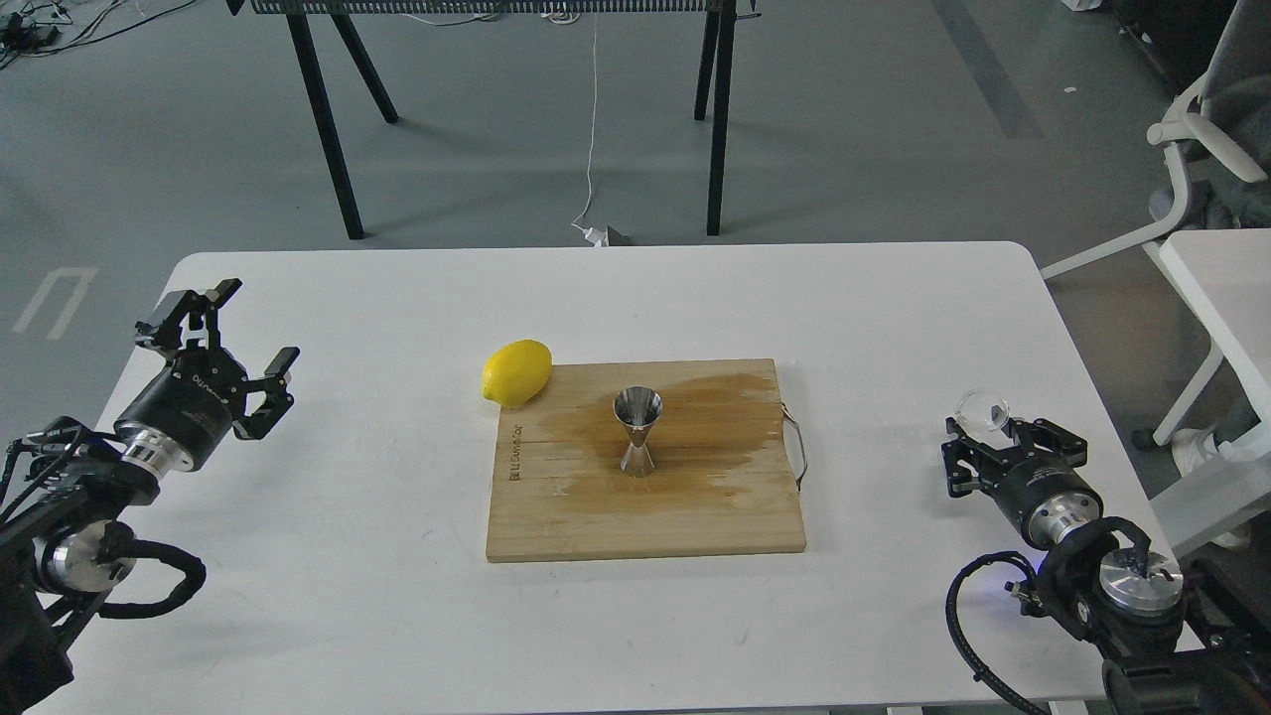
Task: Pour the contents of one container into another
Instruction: 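Set the clear cup down on the table and open the right gripper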
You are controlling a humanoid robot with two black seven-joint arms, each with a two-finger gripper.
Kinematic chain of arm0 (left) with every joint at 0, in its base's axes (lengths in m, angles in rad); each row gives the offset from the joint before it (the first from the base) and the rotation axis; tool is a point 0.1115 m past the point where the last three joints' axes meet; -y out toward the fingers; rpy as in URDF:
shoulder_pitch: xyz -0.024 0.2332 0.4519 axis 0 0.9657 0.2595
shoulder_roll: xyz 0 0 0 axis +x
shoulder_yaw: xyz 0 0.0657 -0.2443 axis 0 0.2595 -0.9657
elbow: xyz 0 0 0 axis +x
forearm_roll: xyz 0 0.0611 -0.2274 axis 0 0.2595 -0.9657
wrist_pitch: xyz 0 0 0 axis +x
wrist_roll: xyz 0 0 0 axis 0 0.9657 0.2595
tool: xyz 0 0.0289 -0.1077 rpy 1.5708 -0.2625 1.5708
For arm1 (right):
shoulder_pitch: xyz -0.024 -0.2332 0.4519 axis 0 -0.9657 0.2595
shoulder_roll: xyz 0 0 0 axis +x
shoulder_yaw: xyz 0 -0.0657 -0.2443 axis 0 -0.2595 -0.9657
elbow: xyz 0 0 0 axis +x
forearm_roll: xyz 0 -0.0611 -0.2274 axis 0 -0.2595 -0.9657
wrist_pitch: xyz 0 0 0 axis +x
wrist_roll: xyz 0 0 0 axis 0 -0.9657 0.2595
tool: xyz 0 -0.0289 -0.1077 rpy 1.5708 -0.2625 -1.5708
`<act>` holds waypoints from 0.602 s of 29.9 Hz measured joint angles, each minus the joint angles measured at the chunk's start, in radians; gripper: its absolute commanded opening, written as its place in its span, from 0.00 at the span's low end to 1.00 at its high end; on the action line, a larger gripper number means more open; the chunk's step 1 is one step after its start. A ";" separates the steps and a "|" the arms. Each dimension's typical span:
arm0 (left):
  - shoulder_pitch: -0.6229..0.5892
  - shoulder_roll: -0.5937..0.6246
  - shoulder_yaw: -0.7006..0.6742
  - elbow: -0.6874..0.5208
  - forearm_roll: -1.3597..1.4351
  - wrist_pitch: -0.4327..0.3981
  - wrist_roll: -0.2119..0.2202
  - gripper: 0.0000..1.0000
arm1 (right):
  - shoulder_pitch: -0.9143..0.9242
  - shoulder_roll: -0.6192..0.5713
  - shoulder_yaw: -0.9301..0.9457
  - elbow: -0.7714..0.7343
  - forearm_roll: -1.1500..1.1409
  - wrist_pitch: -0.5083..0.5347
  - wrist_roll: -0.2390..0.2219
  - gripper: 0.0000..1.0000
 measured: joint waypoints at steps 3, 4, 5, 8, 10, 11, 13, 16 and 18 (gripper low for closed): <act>0.000 0.000 0.001 0.000 0.000 0.000 0.000 0.99 | 0.010 0.014 -0.004 -0.016 -0.001 0.000 0.000 0.45; 0.000 0.000 0.001 0.001 0.000 0.000 0.000 0.99 | 0.012 0.016 -0.004 -0.018 -0.001 0.000 0.000 0.46; 0.000 0.000 0.001 0.001 0.000 0.000 0.000 0.99 | 0.013 0.017 -0.005 -0.019 -0.001 -0.002 0.000 0.46; 0.000 0.000 0.001 0.001 0.000 0.000 0.000 0.99 | 0.021 0.019 -0.008 -0.021 -0.002 -0.018 -0.001 0.48; 0.000 0.000 0.001 0.001 0.000 0.000 0.000 0.99 | 0.023 0.020 -0.009 -0.025 -0.003 -0.025 -0.001 0.50; 0.000 0.000 0.001 0.001 0.000 0.000 0.000 0.99 | 0.023 0.022 -0.010 -0.028 -0.003 -0.027 -0.001 0.51; 0.000 0.000 0.001 0.001 0.000 0.000 0.000 0.99 | 0.023 0.025 -0.010 -0.032 -0.003 -0.029 -0.001 0.53; 0.000 0.000 0.001 0.001 0.000 0.000 0.000 0.99 | 0.024 0.027 -0.011 -0.033 -0.003 -0.029 -0.001 0.55; 0.000 0.000 0.001 0.001 0.000 0.000 0.000 0.99 | 0.023 0.027 -0.011 -0.033 -0.003 -0.029 -0.001 0.58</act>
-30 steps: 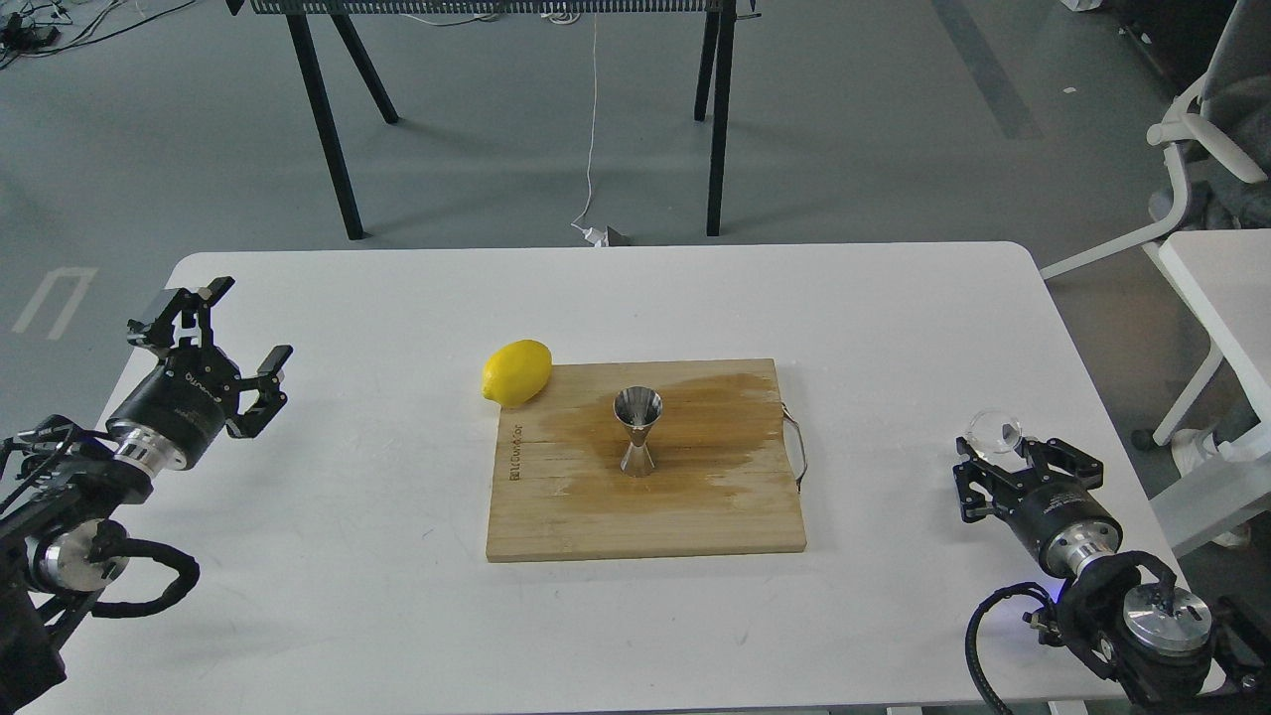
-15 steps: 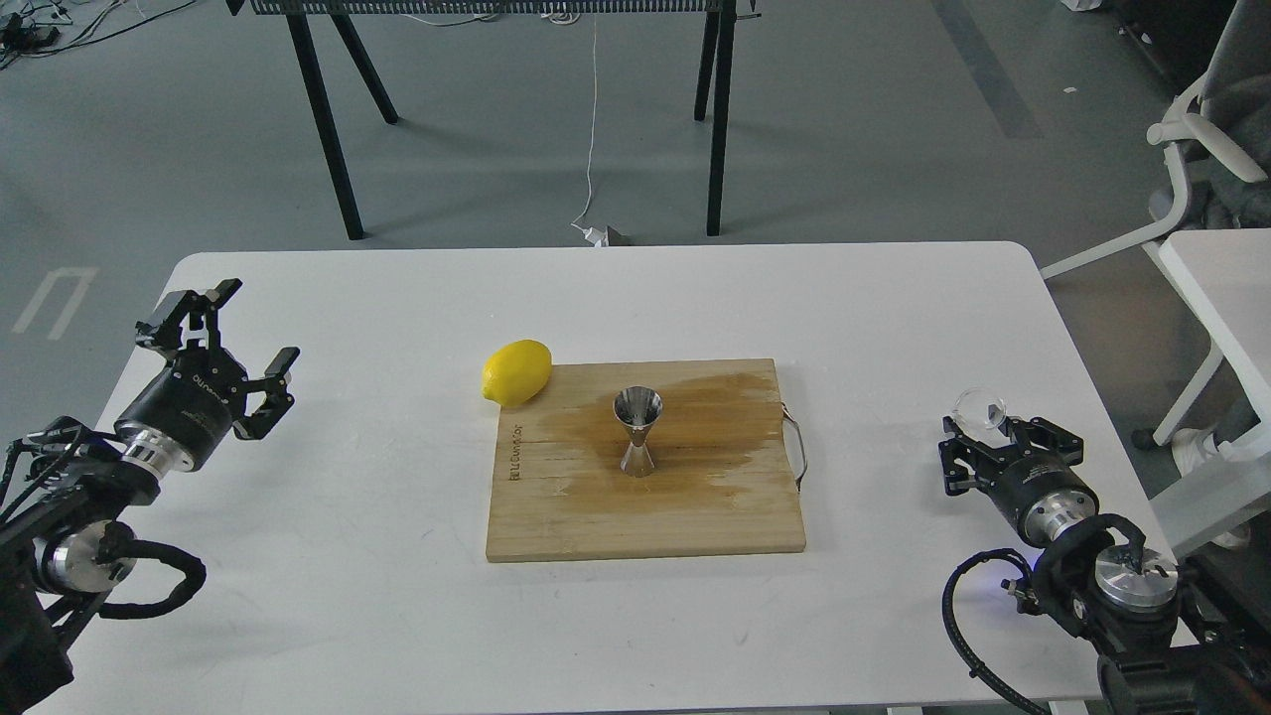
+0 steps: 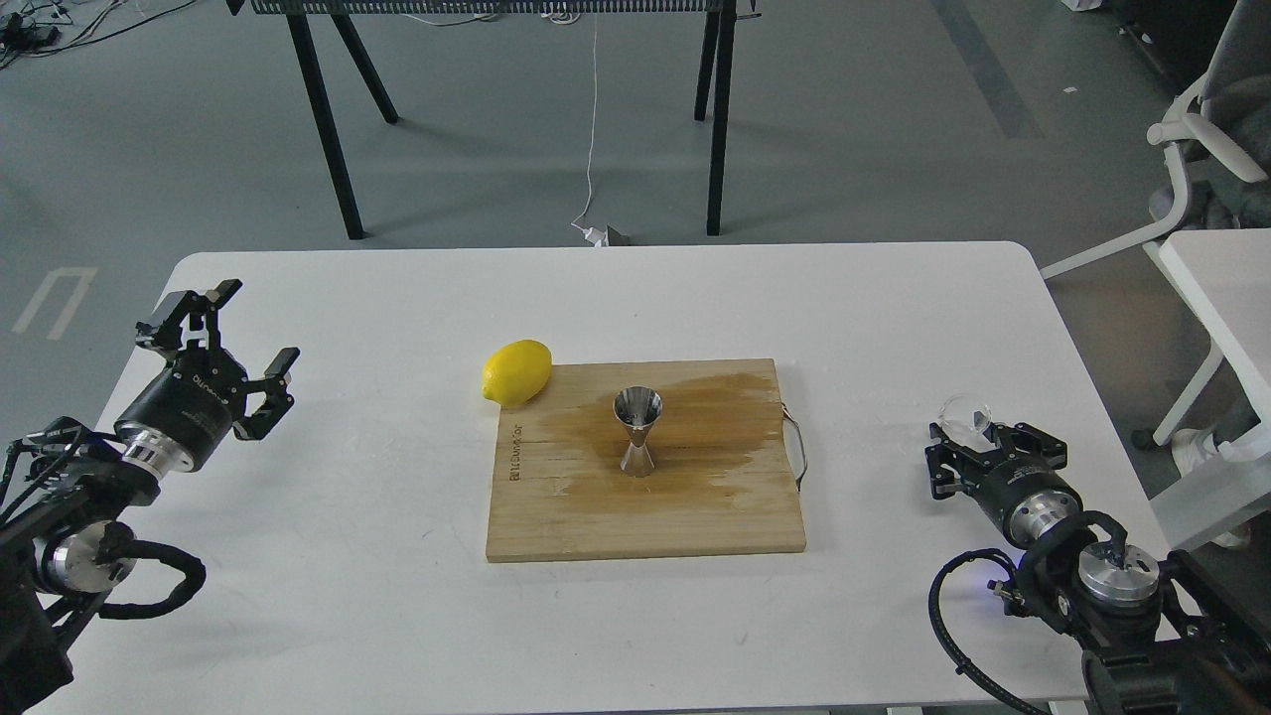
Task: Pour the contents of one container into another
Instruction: 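Set the clear cup down on the table and open the right gripper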
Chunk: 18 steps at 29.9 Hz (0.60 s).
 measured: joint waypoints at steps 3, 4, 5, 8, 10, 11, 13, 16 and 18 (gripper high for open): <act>0.000 0.000 0.000 0.000 0.000 0.000 0.000 0.99 | -0.002 0.000 0.000 0.000 0.000 0.000 -0.001 0.63; 0.000 0.000 0.000 0.000 0.000 0.000 0.000 0.99 | -0.003 0.000 0.000 0.000 0.000 0.000 -0.001 0.64; 0.000 0.000 0.000 0.000 0.000 0.000 0.000 0.99 | -0.004 0.000 0.000 0.000 0.000 0.000 -0.001 0.65; 0.000 0.000 0.000 -0.001 0.000 0.000 0.000 0.99 | -0.006 0.000 0.000 0.003 0.000 0.000 -0.001 0.68; 0.000 0.000 0.000 -0.001 0.000 0.000 0.000 0.99 | -0.006 0.000 0.000 0.005 0.000 0.000 -0.001 0.70; 0.000 0.000 0.000 -0.001 0.000 0.000 0.000 0.99 | -0.006 0.000 0.000 0.007 0.000 0.000 -0.001 0.71; 0.000 0.000 0.000 -0.001 0.000 0.000 0.000 0.99 | -0.007 0.000 0.000 0.010 0.000 0.001 -0.001 0.75; 0.000 0.001 0.000 -0.001 0.000 0.000 0.000 0.99 | -0.007 0.000 0.000 0.012 0.001 0.002 -0.001 0.83; 0.000 0.001 0.000 -0.001 0.000 0.000 0.000 0.99 | -0.010 0.000 0.000 0.015 0.001 0.002 -0.001 0.89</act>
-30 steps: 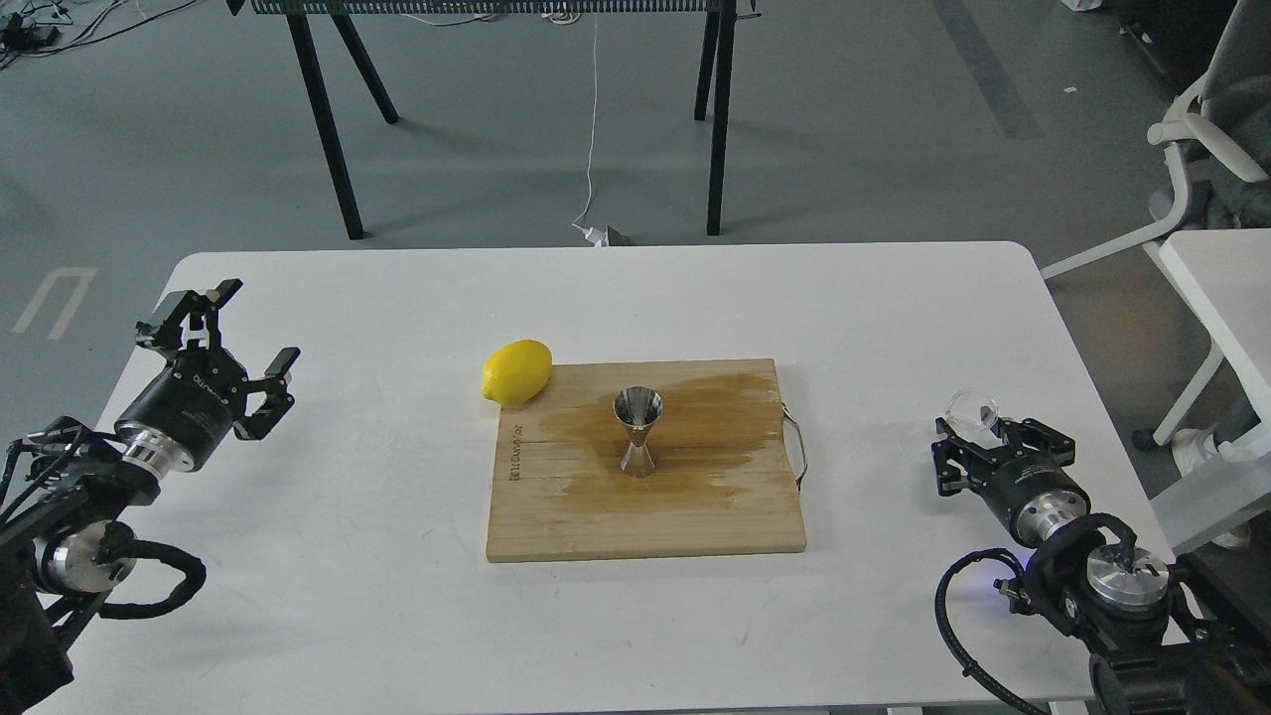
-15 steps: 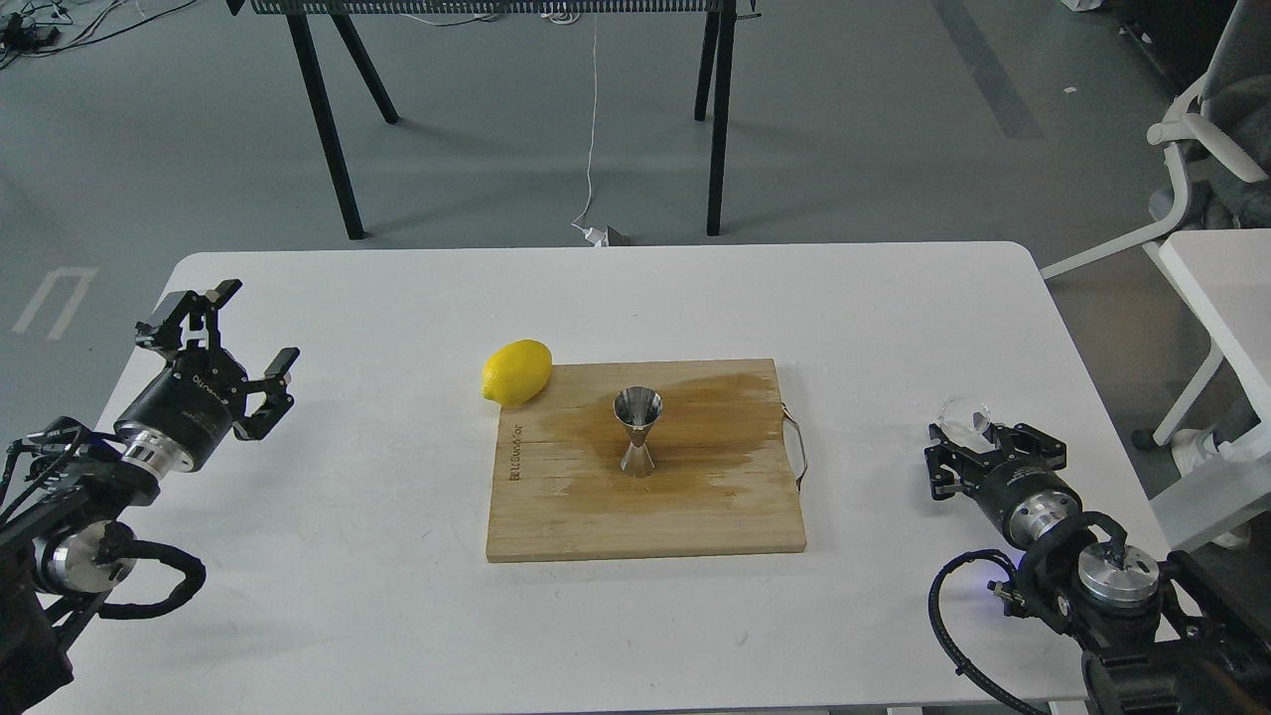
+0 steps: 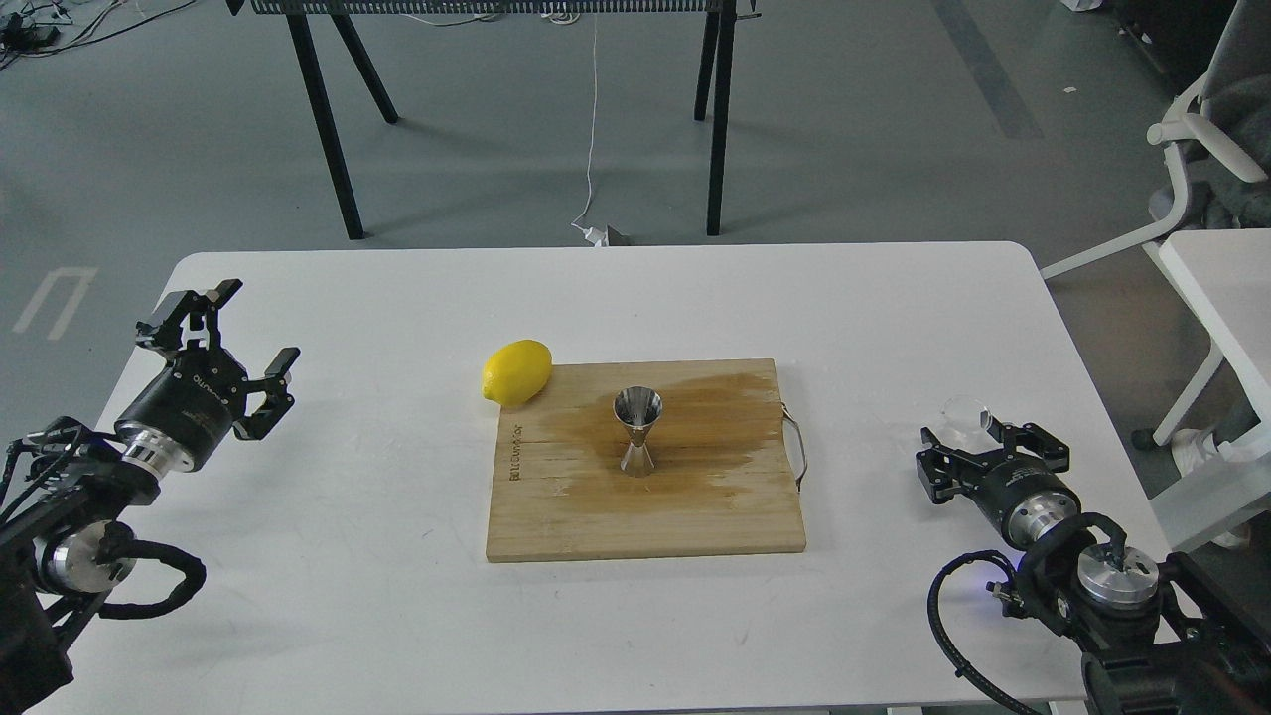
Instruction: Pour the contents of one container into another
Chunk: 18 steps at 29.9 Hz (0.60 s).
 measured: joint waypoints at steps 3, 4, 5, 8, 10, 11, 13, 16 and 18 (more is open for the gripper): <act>0.000 0.000 0.000 0.000 0.000 0.000 0.000 0.99 | -0.006 0.001 0.002 0.005 0.001 0.003 0.000 0.94; 0.000 0.000 0.000 0.000 0.000 0.000 0.000 0.99 | -0.011 0.001 0.004 0.006 0.001 0.004 0.000 0.94; 0.000 0.000 0.000 0.000 0.000 0.000 0.000 0.99 | -0.019 0.001 0.008 0.009 0.002 0.004 0.000 0.94; 0.000 0.001 0.000 0.001 0.000 0.000 0.000 0.99 | -0.052 -0.004 0.019 0.044 0.002 0.006 0.000 0.94; 0.000 0.001 0.000 0.001 0.000 0.000 0.000 0.99 | -0.091 -0.014 0.027 0.093 0.002 0.006 -0.001 0.95; 0.000 0.001 0.000 0.001 0.000 0.000 0.000 0.99 | -0.112 -0.024 0.034 0.120 0.003 0.006 -0.001 0.95; 0.000 0.002 -0.001 0.002 0.000 0.000 0.000 0.99 | -0.164 -0.052 0.055 0.194 0.003 0.006 0.000 0.95; 0.000 0.002 -0.001 0.007 0.000 0.000 0.000 0.99 | -0.248 -0.092 0.089 0.320 0.003 0.006 0.000 0.96; 0.000 0.000 -0.001 0.010 0.000 0.000 0.000 0.99 | -0.293 -0.120 0.115 0.397 0.003 0.006 0.000 0.96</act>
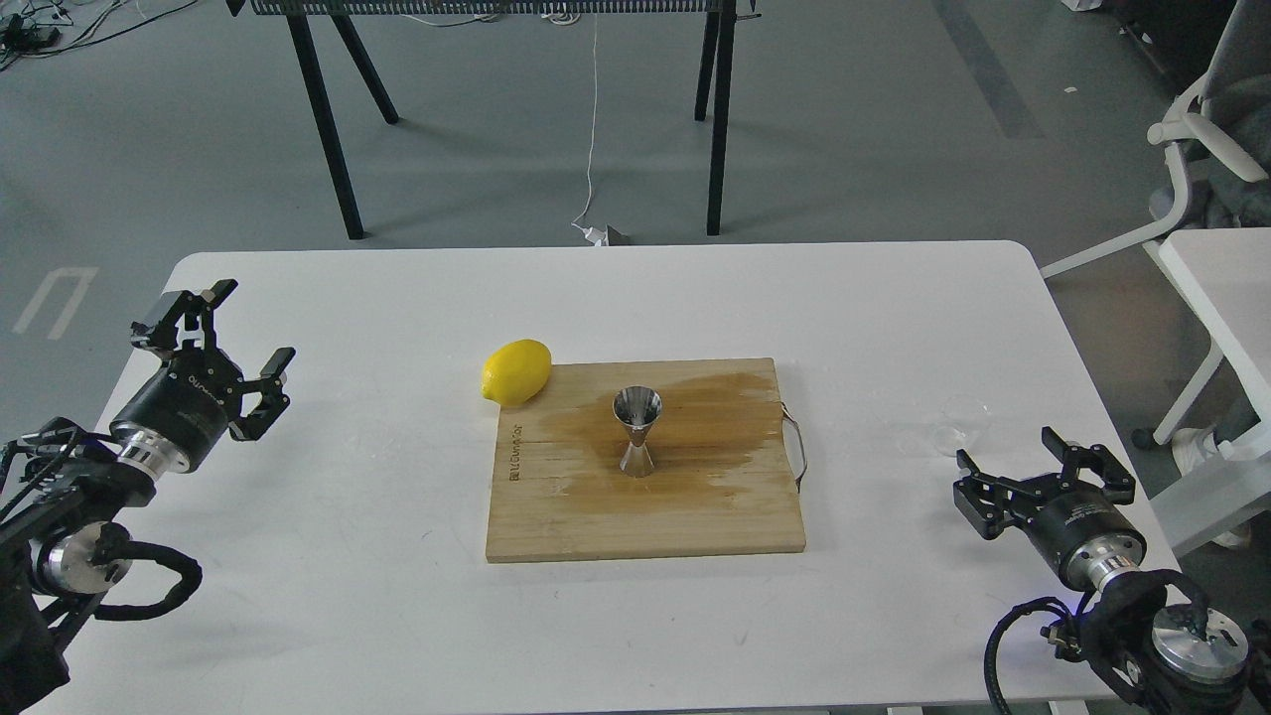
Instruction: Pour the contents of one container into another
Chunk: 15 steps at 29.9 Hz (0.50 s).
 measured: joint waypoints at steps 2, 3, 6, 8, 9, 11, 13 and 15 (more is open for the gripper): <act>0.000 -0.001 0.000 0.002 0.000 0.000 0.000 0.99 | -0.039 -0.027 0.022 0.074 0.000 0.003 0.000 0.97; 0.001 -0.001 0.000 0.003 0.000 0.000 0.000 0.99 | -0.051 -0.039 0.031 0.101 -0.001 0.006 0.000 0.97; 0.001 -0.001 -0.001 0.004 0.000 0.000 0.000 0.99 | -0.072 -0.065 0.065 0.168 -0.002 0.037 0.002 0.97; 0.002 -0.002 -0.003 0.004 -0.002 0.000 0.000 0.99 | -0.072 -0.071 0.085 0.185 -0.006 0.092 0.003 0.97; 0.002 -0.002 -0.004 0.004 -0.005 0.000 0.000 0.99 | -0.067 -0.072 0.091 0.187 -0.010 0.119 0.003 0.97; 0.002 -0.003 -0.005 0.004 -0.026 0.000 0.000 0.99 | -0.030 -0.074 0.098 0.184 -0.018 0.167 0.003 0.97; 0.003 -0.003 -0.005 0.004 -0.055 0.000 0.000 0.99 | 0.036 -0.076 0.098 0.159 -0.035 0.186 0.003 0.97; 0.003 -0.003 -0.005 0.004 -0.075 0.000 0.000 0.99 | 0.117 -0.076 0.094 0.103 -0.065 0.199 0.003 0.97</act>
